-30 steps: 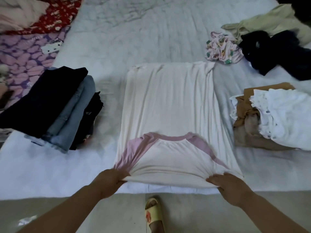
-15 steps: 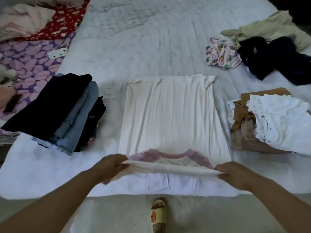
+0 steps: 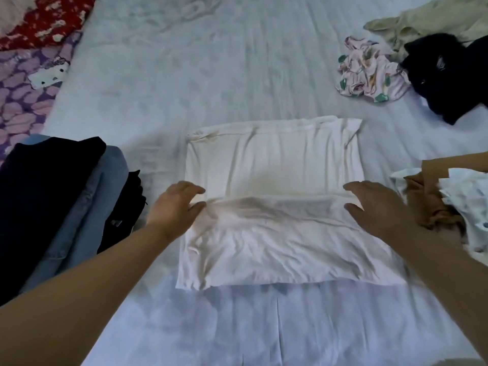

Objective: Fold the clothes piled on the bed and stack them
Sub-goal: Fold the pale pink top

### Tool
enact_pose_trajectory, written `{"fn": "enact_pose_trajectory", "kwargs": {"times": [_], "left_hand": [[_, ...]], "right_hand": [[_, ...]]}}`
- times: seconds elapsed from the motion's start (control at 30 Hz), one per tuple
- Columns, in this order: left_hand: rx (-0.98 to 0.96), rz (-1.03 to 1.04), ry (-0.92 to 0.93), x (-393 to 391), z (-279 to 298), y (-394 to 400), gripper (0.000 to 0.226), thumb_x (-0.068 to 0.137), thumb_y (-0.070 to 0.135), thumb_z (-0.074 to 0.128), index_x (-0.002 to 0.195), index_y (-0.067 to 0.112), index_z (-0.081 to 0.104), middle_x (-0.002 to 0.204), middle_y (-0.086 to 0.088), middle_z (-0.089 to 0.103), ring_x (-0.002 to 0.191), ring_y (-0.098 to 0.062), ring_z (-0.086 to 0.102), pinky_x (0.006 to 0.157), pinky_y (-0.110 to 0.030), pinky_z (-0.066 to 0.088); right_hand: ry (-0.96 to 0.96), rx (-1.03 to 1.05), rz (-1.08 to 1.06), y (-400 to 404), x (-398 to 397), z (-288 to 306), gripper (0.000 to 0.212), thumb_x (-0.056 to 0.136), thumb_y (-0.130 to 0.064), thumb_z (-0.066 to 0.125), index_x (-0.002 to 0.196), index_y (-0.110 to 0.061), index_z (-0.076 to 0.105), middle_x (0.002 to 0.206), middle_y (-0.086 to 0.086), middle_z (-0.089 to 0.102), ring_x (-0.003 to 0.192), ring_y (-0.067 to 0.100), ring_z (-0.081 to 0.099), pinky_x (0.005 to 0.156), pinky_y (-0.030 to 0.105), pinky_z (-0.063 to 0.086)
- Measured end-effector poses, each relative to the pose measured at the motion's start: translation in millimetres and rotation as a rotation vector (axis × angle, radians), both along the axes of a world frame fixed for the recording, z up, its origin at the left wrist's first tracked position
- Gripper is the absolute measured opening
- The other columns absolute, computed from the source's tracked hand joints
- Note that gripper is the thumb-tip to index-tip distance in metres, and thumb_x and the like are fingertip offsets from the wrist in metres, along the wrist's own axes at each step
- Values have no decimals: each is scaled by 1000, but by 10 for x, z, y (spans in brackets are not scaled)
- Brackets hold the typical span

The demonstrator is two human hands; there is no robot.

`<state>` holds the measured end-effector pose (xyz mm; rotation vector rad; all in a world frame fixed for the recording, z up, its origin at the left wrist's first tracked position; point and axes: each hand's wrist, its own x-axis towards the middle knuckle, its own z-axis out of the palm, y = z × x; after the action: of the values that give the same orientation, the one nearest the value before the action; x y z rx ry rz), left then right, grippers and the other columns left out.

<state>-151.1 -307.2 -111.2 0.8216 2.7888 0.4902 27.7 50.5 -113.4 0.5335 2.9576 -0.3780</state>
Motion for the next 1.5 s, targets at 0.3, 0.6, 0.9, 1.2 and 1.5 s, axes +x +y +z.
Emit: {"fn": "enact_pose_trajectory", "kwargs": {"times": [0.3,0.6,0.9,1.2,1.5], "left_hand": [[-120,-598,-3,708,-796,-366,66,74,68,47,125,26,51,134,-6,55,122,-24,52,93,-34,49],[-104,-410,-8,821,-909,-570,86,53,1,82,128,25,47,130,-6,59,117,-28,57,87,-35,51],[-398,-216,-210,1086,-488,-645,52,99,23,42,145,39,27,152,10,32,136,-13,37,107,-20,24],[-429,-246,-366,2217,-254,-1199,50,99,23,43,144,39,31,148,13,38,134,-9,39,106,-16,25],[-307,-211,-670,2237,110,-1223,25,94,22,54,89,45,59,92,18,64,90,-2,58,76,-11,38]], "right_hand": [[-34,86,376,-417,776,-833,84,67,-72,40,123,-12,57,122,15,63,113,33,58,79,45,54],[64,38,261,-410,1001,-1017,94,32,20,81,120,-8,62,119,15,65,101,36,66,62,40,58],[161,40,430,-372,1352,-689,39,47,1,66,81,-14,77,83,3,75,67,19,72,57,26,53],[-193,-69,470,-781,2332,-345,34,46,-25,56,71,-38,75,71,-21,70,54,-4,63,54,7,44],[-448,-145,532,-831,2366,-78,23,94,-34,47,109,-32,65,114,-9,63,112,12,53,81,19,35]]}}
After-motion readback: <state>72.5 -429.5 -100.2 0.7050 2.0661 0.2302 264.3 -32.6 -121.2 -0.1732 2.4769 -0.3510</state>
